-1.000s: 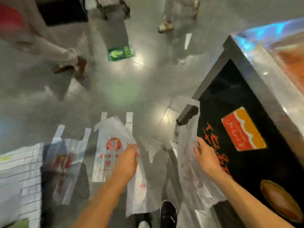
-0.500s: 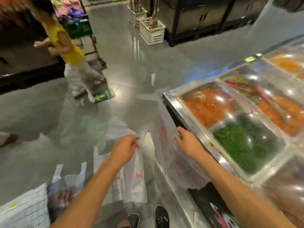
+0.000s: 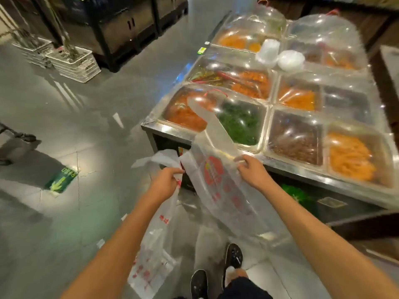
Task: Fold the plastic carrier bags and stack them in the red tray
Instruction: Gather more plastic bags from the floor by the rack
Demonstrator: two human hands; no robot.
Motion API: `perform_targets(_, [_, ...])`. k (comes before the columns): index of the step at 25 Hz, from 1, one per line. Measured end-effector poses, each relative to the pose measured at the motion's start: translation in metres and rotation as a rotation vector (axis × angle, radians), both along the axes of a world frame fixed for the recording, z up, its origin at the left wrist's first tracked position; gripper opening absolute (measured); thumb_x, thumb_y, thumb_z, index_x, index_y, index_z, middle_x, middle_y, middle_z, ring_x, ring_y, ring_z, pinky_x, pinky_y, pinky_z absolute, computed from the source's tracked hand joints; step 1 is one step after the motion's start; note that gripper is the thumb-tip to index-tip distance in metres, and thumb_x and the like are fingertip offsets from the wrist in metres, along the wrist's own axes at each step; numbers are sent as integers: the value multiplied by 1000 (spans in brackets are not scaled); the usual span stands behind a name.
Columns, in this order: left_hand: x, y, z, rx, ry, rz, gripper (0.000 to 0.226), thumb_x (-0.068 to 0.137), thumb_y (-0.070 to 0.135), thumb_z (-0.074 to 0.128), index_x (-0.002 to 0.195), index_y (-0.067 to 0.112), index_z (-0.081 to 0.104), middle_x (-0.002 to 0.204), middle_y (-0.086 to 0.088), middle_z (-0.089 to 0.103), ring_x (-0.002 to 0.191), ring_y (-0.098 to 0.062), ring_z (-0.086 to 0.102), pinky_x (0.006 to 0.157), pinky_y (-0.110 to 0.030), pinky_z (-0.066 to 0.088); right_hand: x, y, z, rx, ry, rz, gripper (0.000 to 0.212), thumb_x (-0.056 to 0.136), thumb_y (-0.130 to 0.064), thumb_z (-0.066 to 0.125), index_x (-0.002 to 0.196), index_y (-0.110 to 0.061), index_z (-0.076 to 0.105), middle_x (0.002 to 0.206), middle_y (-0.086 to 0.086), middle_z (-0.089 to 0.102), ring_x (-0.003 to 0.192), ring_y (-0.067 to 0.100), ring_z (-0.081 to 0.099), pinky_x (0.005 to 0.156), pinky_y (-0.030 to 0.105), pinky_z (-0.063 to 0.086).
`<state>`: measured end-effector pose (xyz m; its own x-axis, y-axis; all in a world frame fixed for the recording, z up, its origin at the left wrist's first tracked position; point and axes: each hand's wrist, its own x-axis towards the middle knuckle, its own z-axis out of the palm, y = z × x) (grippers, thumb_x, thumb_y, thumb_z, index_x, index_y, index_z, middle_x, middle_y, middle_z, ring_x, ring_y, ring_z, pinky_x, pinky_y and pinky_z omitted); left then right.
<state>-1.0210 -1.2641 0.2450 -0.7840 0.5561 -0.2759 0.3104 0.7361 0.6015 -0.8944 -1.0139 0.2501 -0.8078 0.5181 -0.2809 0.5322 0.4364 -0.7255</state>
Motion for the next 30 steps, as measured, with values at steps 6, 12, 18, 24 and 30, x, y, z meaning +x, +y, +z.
perform_targets(6, [77, 102, 25, 44, 0, -378, 45, 95, 1, 50, 139, 11, 57, 141, -11, 57, 133, -26, 50, 108, -33, 37, 141, 22, 12, -81, 32, -520, 27, 95, -10, 49, 116, -16, 66, 105, 2, 64, 94, 18, 61, 80, 33, 51])
perform_targets(12, [184, 200, 47, 73, 19, -684, 47, 94, -2, 45, 136, 14, 59, 141, -7, 57, 129, -26, 52, 106, -38, 44, 245, 44, 20, -106, 130, -834, 27, 99, -5, 43, 104, -25, 61, 87, -10, 60, 78, 10, 57, 56, 19, 41])
perform_targets(18, [321, 275, 59, 66, 117, -994, 43, 97, 8, 51, 135, 24, 60, 143, -4, 56, 131, -26, 48, 100, -41, 45, 355, 54, 21, -184, 259, -1156, 22, 102, -12, 44, 112, -17, 64, 107, 6, 65, 88, 15, 60, 77, 30, 52])
perform_targets(24, [460, 324, 67, 152, 180, -1236, 35, 97, 17, 55, 124, 37, 65, 118, 7, 66, 111, -16, 50, 82, -36, 48, 454, 62, 24, -387, 516, -1369, 23, 107, -36, 44, 122, -28, 60, 114, 2, 67, 95, 16, 68, 81, 38, 61])
perform_targets(30, [544, 356, 79, 171, -150, -1283, 48, 101, 12, 49, 147, 26, 44, 142, -1, 55, 128, -16, 55, 108, -37, 47, 534, 78, 40, -697, 920, -1625, 24, 102, -36, 52, 112, -22, 68, 108, 6, 73, 100, 22, 69, 72, 29, 56])
